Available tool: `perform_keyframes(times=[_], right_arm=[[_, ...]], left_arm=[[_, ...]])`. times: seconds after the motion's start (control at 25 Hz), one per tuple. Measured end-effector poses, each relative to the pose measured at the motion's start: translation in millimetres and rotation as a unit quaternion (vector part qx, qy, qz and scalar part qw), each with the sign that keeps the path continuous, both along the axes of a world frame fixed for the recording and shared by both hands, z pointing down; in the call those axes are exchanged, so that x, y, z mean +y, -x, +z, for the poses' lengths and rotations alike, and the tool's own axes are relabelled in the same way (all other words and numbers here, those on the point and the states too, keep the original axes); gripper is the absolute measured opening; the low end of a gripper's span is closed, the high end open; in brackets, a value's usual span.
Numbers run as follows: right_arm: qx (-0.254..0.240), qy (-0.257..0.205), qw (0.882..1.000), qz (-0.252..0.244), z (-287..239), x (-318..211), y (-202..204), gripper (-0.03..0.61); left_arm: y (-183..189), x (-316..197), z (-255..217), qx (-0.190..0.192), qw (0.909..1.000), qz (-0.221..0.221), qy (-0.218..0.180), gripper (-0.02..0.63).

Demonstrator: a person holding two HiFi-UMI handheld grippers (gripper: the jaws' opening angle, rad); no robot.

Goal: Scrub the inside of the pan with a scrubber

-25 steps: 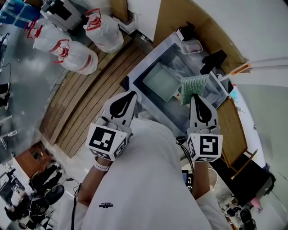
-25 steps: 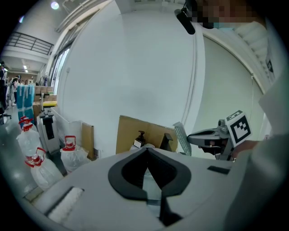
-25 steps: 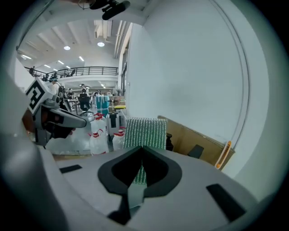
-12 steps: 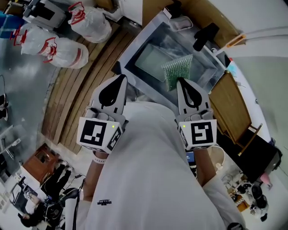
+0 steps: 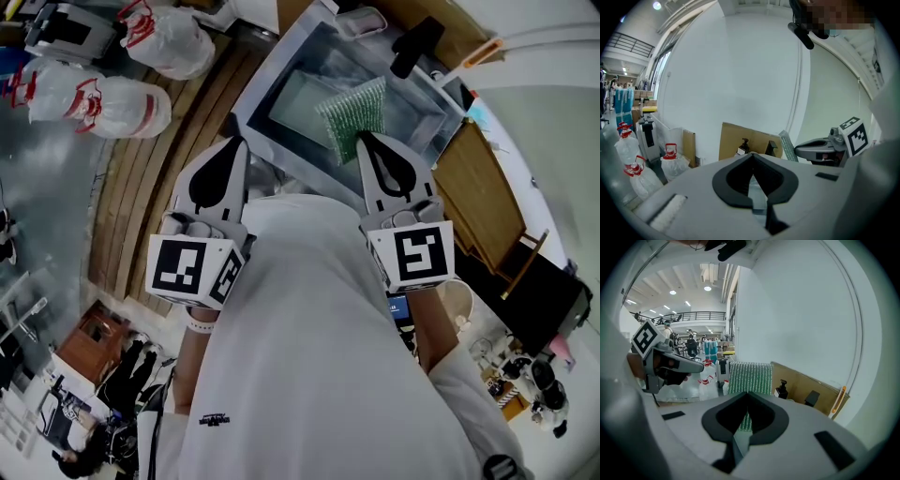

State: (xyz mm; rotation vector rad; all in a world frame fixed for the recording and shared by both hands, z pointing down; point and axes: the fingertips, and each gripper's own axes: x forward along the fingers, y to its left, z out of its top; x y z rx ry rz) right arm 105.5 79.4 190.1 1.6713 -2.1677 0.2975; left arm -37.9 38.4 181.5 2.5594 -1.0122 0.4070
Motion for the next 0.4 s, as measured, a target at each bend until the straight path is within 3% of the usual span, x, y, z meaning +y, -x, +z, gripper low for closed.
perform_keyframes(times=[0.4], right_arm=[[-0.012, -0.003, 1.0, 0.011, 5.1, -8.7, -1.7, 0.008]], left_arm=[[-2.3, -2.4, 5.2, 0.011, 0.9999, -0.005, 0.008, 0.005]])
